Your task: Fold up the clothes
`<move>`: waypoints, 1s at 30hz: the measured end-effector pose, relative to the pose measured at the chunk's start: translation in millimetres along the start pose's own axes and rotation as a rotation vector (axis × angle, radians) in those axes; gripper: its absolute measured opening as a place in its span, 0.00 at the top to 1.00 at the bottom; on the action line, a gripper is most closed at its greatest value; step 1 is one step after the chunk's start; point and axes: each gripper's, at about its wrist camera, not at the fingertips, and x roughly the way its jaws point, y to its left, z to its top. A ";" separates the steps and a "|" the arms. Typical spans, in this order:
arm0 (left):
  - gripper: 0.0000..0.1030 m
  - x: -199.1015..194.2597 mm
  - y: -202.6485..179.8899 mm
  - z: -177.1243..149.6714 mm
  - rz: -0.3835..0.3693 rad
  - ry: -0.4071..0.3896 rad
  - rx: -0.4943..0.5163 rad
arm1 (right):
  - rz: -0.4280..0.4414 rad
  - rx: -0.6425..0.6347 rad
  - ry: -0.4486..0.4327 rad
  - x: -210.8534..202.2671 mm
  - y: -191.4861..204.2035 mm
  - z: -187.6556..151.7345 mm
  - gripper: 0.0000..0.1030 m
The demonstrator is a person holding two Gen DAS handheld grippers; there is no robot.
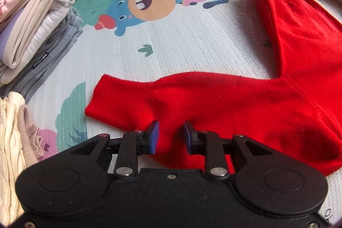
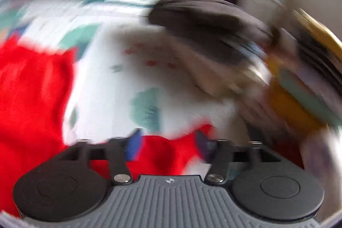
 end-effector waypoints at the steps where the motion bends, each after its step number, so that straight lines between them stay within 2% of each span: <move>1: 0.77 -1.1 0.0 -1.1 0.000 0.000 0.003 | 0.035 -0.067 0.003 9.0 10.0 -0.3 0.34; 2: 0.77 -2.2 0.3 -2.1 -0.001 0.000 0.001 | 0.067 -0.053 0.002 10.2 8.5 -2.4 0.41; 5: 0.77 -5.5 2.0 -7.5 -0.012 0.002 -0.016 | 0.058 0.268 -0.047 -8.1 -36.0 -22.1 0.40; 7: 0.77 -6.5 3.4 -9.2 -0.020 -0.005 -0.011 | 0.032 0.453 -0.034 -9.0 -71.5 -44.1 0.40; 11: 0.76 -5.2 5.8 -7.3 -0.033 0.003 -0.016 | 0.029 0.663 -0.025 12.2 -134.3 -76.2 0.44; 13: 0.76 -5.1 3.4 -6.9 -0.025 0.006 -0.002 | 0.101 0.738 -0.038 25.5 -150.8 -82.7 0.46; 14: 0.76 -4.9 2.5 -7.0 -0.022 0.007 -0.005 | 0.120 0.732 -0.023 33.2 -151.9 -82.6 0.52; 15: 0.76 -4.7 1.7 -7.2 -0.019 0.009 -0.008 | 0.130 0.689 -0.003 41.4 -148.7 -80.4 0.61; 17: 0.76 -4.0 0.5 -6.6 -0.013 0.013 -0.009 | 0.121 0.553 -0.005 46.7 -131.8 -68.0 0.65; 18: 0.76 -3.5 -0.4 -5.8 -0.011 0.016 -0.003 | 0.113 0.477 -0.010 47.5 -120.7 -59.9 0.75; 20: 0.76 -2.7 -0.8 -4.9 -0.010 0.020 0.009 | 0.082 0.324 -0.017 47.5 -97.9 -43.4 0.87; 23: 0.75 -2.3 -0.3 -4.6 -0.009 0.022 0.010 | -0.005 0.114 -0.059 39.0 -70.9 -29.9 0.89; 24: 0.75 -2.6 -0.3 -4.9 -0.007 0.021 0.008 | -0.056 0.087 -0.065 33.7 -70.3 -30.1 0.90; 26: 0.75 -2.9 -0.3 -5.8 -0.006 0.019 0.003 | -0.164 0.055 -0.072 23.2 -72.2 -31.7 0.90; 28: 0.75 -2.6 -0.4 -5.9 -0.007 0.018 0.005 | -0.191 0.142 0.022 30.6 -88.7 -42.4 0.89; 30: 0.75 -2.4 -0.1 -5.2 -0.010 0.019 0.011 | -0.228 0.142 0.065 39.0 -98.6 -54.8 0.90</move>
